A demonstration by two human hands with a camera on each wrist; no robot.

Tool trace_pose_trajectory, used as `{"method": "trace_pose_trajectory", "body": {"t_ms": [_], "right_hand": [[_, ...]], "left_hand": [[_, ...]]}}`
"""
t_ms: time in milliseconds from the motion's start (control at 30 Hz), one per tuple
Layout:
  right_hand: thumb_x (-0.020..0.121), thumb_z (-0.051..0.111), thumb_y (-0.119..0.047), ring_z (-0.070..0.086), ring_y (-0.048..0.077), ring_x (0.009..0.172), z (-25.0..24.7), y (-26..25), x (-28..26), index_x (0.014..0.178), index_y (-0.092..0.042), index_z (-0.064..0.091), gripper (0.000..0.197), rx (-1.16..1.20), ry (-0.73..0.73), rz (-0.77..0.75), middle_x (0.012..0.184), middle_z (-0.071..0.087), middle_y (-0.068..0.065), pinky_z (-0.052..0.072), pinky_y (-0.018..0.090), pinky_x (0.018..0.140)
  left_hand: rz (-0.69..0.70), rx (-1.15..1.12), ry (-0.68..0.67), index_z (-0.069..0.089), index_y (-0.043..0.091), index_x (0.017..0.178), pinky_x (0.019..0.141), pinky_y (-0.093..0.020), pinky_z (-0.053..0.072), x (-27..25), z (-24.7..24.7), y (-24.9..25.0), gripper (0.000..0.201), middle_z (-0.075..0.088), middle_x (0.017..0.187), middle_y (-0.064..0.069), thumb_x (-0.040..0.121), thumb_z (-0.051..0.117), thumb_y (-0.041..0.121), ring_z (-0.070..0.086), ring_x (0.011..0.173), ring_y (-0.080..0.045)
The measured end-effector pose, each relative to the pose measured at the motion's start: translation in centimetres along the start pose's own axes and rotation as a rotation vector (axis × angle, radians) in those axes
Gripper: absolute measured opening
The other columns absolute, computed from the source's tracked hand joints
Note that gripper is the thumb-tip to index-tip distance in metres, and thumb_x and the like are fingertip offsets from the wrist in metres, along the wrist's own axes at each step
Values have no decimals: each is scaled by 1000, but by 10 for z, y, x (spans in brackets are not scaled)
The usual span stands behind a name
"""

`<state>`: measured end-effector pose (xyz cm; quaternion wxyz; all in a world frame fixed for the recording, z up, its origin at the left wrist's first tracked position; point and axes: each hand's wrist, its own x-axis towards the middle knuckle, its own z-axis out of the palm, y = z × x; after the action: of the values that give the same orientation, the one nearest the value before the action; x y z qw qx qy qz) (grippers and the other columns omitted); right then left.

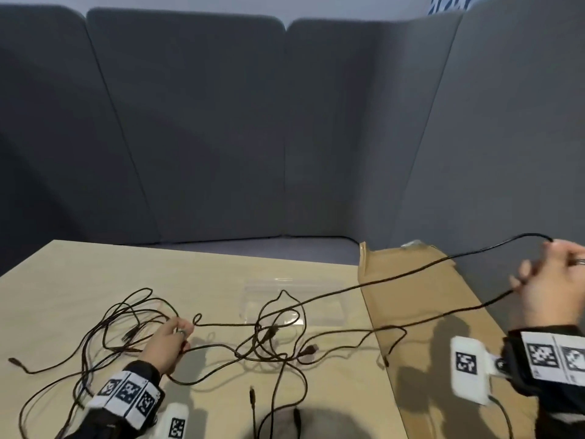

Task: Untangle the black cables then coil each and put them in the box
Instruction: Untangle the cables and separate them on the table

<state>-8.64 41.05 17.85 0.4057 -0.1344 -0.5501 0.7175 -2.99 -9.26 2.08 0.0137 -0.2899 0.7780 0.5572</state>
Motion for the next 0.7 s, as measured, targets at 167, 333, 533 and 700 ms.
{"method": "trace_pose_trajectory", "body": {"t_ms": [167, 333, 533, 700], "right_hand": [[98, 33, -30, 34, 2, 47, -42, 7, 37, 98, -23, 42, 12, 348, 28, 22, 69, 41, -13, 31, 13, 36], [101, 28, -21, 33, 9, 46, -50, -7, 20, 94, -17, 35, 11, 515, -83, 35, 67, 38, -4, 35, 20, 35], [101, 31, -19, 21, 5, 40, 41, -67, -97, 83, -25, 43, 23, 364, -569, 165, 54, 31, -6, 13, 14, 42], [101, 30, -19, 24, 10, 46, 57, -81, -127, 89, -17, 43, 18, 367, -801, 329, 58, 33, -1, 20, 22, 44]], "left_hand": [[-92, 218, 185, 51, -1, 86, 64, -38, 46, 20, 3, -27, 14, 64, 82, -25, 92, 48, 11, 59, 73, -37], [114, 729, 151, 43, 15, 129, 100, -42, 35, -23, 27, 9, 51, 44, 137, -14, 86, 58, 38, 43, 125, -31], [639, 245, -560, -5, 56, 137, 117, -39, 17, -122, 134, 97, 120, 12, 153, 17, 45, 70, 76, 13, 142, -8], [795, 162, -830, -5, 56, 137, 112, -37, 27, -159, 201, 124, 111, 38, 141, 13, 67, 79, 37, 34, 135, -7]]}}
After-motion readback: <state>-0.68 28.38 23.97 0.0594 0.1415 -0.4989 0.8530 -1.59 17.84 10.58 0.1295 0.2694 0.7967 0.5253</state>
